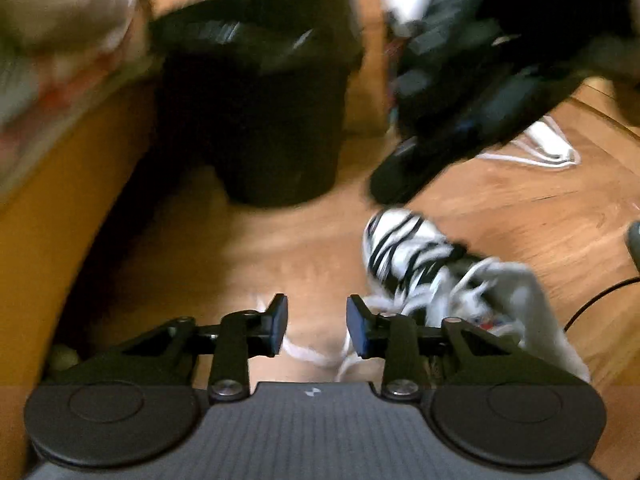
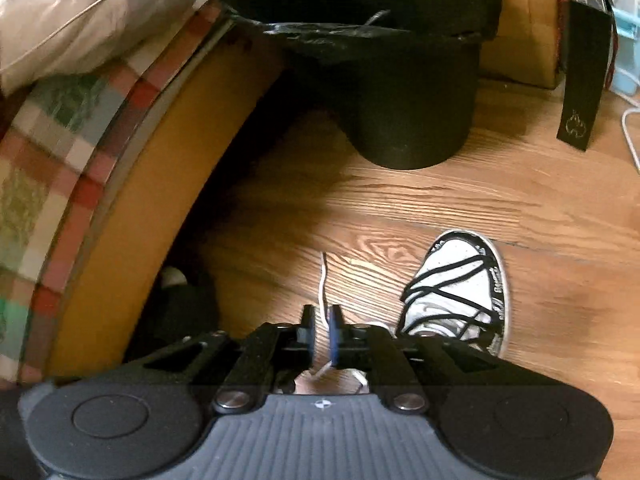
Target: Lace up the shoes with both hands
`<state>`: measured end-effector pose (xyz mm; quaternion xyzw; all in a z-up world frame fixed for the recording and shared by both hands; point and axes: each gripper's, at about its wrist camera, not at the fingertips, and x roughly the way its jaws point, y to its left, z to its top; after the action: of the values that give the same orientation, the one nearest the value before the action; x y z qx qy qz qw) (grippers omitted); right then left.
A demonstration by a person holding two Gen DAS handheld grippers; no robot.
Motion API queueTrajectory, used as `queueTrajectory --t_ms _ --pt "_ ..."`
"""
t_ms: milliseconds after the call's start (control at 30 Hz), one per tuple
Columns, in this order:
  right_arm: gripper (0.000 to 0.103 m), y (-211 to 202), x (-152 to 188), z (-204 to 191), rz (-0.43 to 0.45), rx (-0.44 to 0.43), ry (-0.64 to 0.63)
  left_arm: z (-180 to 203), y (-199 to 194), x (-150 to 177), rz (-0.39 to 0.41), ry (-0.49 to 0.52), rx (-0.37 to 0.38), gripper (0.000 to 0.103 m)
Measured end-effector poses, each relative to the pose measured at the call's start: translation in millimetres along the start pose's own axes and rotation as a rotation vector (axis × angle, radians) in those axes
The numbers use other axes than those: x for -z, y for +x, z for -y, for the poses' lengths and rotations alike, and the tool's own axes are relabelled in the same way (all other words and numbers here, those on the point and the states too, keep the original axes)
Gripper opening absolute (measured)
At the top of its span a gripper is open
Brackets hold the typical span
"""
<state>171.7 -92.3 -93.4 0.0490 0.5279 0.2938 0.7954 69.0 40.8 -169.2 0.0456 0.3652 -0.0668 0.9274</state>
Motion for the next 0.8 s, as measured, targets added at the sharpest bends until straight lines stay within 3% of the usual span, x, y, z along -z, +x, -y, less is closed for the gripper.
queueTrajectory --t_ms 167,233,400,600,667,733,800 --pt "0.017 -16.3 19.8 5.1 0.094 -0.044 0.028 -31.1 32.3 -6.5 -0.058 -0.253 -0.035 0.037" --pt "0.019 -20.8 29.7 15.4 0.124 -0.053 0.096 -37.3 47.0 -10.1 -0.066 -0.298 -0.044 0.037" --pt "0.022 -32.0 57.6 45.3 0.180 -0.127 0.263 -37.9 77.2 -9.2 -0.081 -0.255 -0.089 0.038" --pt "0.022 -40.4 83.0 49.7 0.185 -0.100 0.124 -35.7 106.4 -6.3 -0.125 -0.231 -0.079 0.034" --pt "0.022 -40.1 87.7 57.6 0.193 -0.098 0.142 -33.5 116.2 -5.5 -0.150 -0.215 -0.090 0.036" --pt "0.022 -39.3 90.4 65.9 0.198 -0.112 0.175 -38.5 123.5 -6.0 -0.174 -0.254 -0.087 0.028" --pt "0.022 -38.7 91.9 69.1 0.200 -0.120 0.180 -40.9 126.7 -4.0 -0.175 -0.266 -0.089 0.027"
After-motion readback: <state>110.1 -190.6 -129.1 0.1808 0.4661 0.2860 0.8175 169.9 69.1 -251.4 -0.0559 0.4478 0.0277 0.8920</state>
